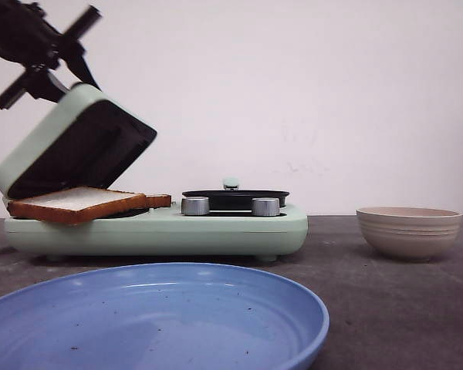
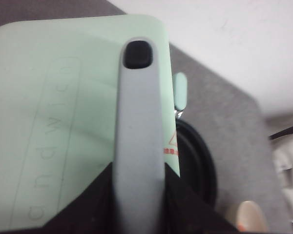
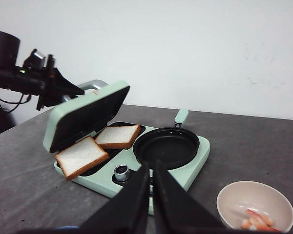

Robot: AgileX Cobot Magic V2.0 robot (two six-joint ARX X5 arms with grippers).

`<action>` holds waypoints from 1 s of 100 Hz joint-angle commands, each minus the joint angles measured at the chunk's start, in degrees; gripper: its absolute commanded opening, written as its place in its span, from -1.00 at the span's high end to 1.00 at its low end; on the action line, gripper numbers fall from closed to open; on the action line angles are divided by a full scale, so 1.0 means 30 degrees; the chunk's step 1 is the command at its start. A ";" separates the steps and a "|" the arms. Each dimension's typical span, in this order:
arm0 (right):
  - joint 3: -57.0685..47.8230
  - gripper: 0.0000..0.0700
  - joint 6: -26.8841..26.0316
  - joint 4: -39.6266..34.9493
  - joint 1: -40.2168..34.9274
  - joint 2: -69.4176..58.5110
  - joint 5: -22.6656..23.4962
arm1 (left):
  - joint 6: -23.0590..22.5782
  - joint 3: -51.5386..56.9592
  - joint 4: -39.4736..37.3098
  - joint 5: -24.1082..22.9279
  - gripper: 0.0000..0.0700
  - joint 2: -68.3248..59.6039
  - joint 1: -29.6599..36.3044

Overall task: Make breakfast with bread and shrimp
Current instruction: 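Swing the press lid down over the bread with the left gripper, then grasp the cream shrimp bowl with the right gripper and lift it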

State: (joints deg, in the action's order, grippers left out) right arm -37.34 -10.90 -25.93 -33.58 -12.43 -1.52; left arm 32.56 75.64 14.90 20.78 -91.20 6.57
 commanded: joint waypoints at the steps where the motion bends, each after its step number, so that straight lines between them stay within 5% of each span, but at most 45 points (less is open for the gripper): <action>1: -0.0160 0.99 0.0000 0.0051 -0.0080 -0.0058 -0.0022 | -0.1596 0.0240 -0.0532 -0.1166 1.00 -0.0481 0.0291; 33: -0.0160 0.99 0.0007 -0.0408 -0.0080 -0.0058 -0.0022 | -0.1712 0.0240 0.0117 -0.1647 0.96 -0.1749 0.1712; 40: -0.0160 0.99 0.0000 -0.0415 -0.0080 -0.0058 -0.0022 | -0.1705 0.0240 0.0262 -0.1639 0.59 -0.1967 0.1749; 53: -0.0160 0.99 -0.0007 -0.0539 -0.0080 -0.0058 -0.0015 | -0.1705 0.0240 0.0233 -0.1647 -0.48 -0.2084 0.1770; 60: -0.0160 0.99 -0.0015 -0.0692 -0.0080 -0.0058 -0.0015 | -0.1698 0.0248 0.0168 -0.1632 -0.72 -0.2062 0.1763; 86: -0.0160 0.99 -0.0007 -0.0889 -0.0080 -0.0058 -0.0022 | -0.1836 0.0248 0.0459 -0.1625 -0.65 -0.0663 0.1763; 100: -0.0160 0.99 -0.0044 -0.0896 -0.0080 -0.0109 -0.0044 | -0.2922 0.0248 0.0780 -0.2113 0.15 0.1260 0.1770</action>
State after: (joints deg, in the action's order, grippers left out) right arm -37.34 -10.87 -29.08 -33.58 -12.43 -1.52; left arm 26.76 75.57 17.26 14.85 -90.08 11.79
